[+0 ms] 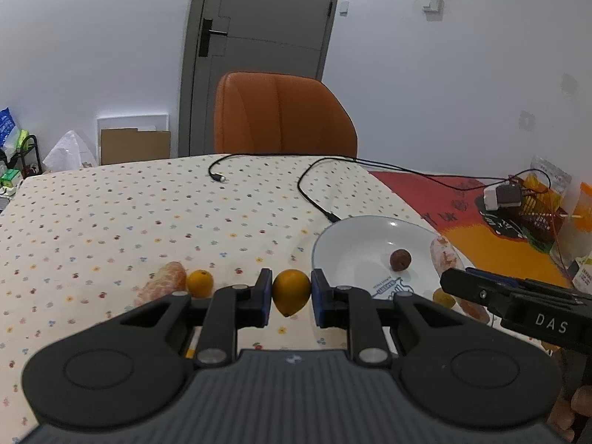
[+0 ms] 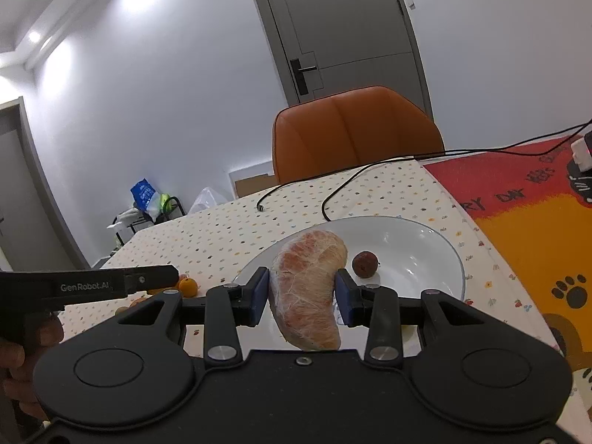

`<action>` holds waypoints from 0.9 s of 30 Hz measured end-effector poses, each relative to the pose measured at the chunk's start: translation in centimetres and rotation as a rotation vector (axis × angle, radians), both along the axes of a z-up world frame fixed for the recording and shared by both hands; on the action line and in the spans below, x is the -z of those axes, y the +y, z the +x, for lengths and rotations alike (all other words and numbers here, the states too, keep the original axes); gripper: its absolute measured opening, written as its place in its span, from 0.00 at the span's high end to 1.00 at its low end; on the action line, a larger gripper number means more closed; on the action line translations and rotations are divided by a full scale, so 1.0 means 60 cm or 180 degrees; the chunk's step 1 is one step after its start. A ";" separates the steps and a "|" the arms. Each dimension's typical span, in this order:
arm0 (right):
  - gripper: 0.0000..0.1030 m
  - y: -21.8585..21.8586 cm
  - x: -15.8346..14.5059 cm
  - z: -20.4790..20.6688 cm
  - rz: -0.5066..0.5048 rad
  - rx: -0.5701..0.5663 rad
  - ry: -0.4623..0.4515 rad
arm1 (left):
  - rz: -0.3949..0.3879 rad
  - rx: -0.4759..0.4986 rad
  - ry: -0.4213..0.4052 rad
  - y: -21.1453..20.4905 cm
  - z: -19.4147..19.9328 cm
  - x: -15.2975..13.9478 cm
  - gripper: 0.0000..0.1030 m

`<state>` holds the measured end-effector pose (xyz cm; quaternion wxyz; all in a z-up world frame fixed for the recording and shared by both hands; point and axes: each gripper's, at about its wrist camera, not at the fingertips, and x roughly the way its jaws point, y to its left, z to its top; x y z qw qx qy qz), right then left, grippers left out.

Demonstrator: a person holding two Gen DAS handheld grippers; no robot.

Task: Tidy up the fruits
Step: 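Carry the pomelo segment and tangerine to the plate and release both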

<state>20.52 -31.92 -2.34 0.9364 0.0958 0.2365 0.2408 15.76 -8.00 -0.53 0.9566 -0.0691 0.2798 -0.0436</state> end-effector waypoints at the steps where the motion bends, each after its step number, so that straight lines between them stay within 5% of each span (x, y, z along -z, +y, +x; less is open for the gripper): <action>1: 0.65 -0.002 0.003 0.002 0.0011 0.0011 0.0004 | 0.0005 0.0010 0.0009 -0.004 0.002 0.001 0.80; 4: 0.64 -0.007 0.012 0.008 0.0020 0.0039 0.0047 | 0.0013 0.0044 0.0031 -0.014 0.010 0.005 0.80; 8: 0.42 -0.016 0.020 0.011 0.0047 0.0127 0.0077 | 0.0029 0.0085 0.0076 -0.027 0.020 0.008 0.80; 13: 0.29 -0.037 0.018 0.000 0.0059 0.0198 -0.0006 | 0.0052 0.0150 0.0096 -0.045 0.029 0.009 0.80; 27: 0.23 -0.075 0.021 -0.012 0.0090 0.0331 0.0054 | 0.0096 0.0250 0.0081 -0.082 0.037 0.004 0.76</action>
